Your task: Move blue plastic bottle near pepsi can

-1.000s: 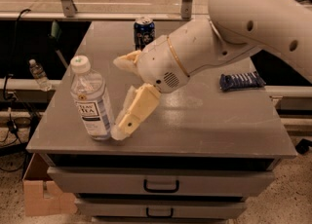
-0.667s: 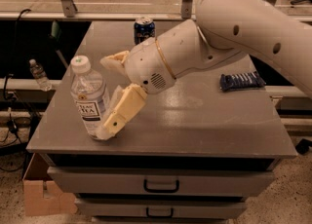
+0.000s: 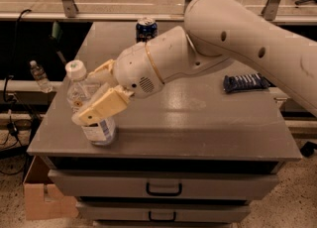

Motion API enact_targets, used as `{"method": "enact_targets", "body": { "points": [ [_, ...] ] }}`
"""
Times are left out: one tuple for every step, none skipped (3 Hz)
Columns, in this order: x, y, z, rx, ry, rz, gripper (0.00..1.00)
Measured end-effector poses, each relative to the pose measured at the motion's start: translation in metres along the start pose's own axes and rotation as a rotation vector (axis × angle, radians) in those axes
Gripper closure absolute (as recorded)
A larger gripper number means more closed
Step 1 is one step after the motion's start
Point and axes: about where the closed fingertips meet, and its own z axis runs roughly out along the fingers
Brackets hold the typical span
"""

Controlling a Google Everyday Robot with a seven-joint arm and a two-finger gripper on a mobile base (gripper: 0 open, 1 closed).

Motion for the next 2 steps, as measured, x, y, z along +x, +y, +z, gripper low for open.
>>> {"method": "enact_targets", "body": {
  "points": [
    [0.002,-0.005,-0.002,0.014,-0.019,0.021,0.63],
    [0.003,-0.016,-0.019,0.072,-0.034,0.04,0.86]
  ]
}}
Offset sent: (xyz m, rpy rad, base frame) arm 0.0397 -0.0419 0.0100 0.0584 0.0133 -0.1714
